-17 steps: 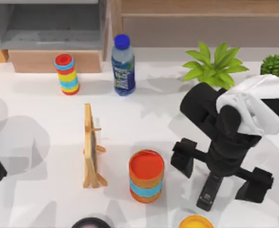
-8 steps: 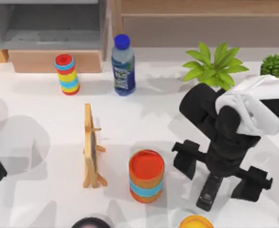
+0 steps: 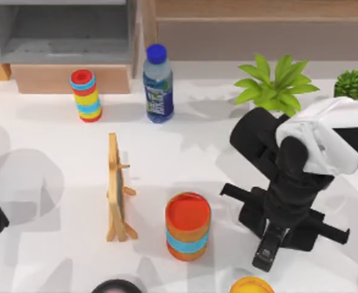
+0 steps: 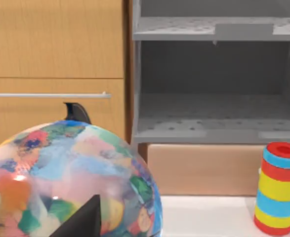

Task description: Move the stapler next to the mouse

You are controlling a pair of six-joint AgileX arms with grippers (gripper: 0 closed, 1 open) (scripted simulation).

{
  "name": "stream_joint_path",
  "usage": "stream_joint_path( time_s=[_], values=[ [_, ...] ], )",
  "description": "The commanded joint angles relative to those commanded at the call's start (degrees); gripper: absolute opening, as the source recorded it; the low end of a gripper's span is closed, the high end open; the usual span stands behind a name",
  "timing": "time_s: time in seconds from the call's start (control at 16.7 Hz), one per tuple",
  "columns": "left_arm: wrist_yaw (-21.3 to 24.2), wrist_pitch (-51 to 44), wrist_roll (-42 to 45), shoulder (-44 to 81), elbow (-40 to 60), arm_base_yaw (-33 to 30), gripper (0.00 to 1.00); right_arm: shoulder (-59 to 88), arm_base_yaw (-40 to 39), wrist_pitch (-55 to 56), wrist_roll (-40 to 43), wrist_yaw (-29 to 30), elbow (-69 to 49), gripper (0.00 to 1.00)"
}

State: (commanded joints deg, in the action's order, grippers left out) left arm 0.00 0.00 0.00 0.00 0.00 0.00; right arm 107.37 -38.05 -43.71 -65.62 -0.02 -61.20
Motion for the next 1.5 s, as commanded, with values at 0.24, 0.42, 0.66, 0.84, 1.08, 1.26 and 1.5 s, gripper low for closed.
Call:
stream_joint_path(
  time_s=[0.24, 0.42, 0.66, 0.84, 1.08, 1.26, 1.5],
  values=[
    [0.0, 0.0, 0.0, 0.0, 0.0, 0.0, 1.0, 0.0, 0.0, 0.0, 0.0, 0.0, 0.0, 0.0],
    [0.0, 0.0, 0.0, 0.0, 0.0, 0.0, 1.0, 0.0, 0.0, 0.0, 0.0, 0.0, 0.0, 0.0],
    [0.0, 0.0, 0.0, 0.0, 0.0, 0.0, 1.0, 0.1, 0.2, -0.1, -0.1, -0.1, 0.2, 0.0],
    [0.0, 0.0, 0.0, 0.0, 0.0, 0.0, 1.0, 1.2, 3.6, -1.7, -0.4, -1.0, 1.5, 0.0],
    [0.0, 0.0, 0.0, 0.0, 0.0, 0.0, 1.0, 0.5, 4.4, -5.7, -0.2, 1.0, -1.4, 0.0],
    [0.0, 0.0, 0.0, 0.0, 0.0, 0.0, 1.0, -2.4, 1.1, -6.9, -0.2, 0.6, -3.3, 0.0],
    [0.0, 0.0, 0.0, 0.0, 0.0, 0.0, 1.0, -3.3, 0.1, -6.7, 0.0, 0.0, -3.5, 0.0]
  ],
)
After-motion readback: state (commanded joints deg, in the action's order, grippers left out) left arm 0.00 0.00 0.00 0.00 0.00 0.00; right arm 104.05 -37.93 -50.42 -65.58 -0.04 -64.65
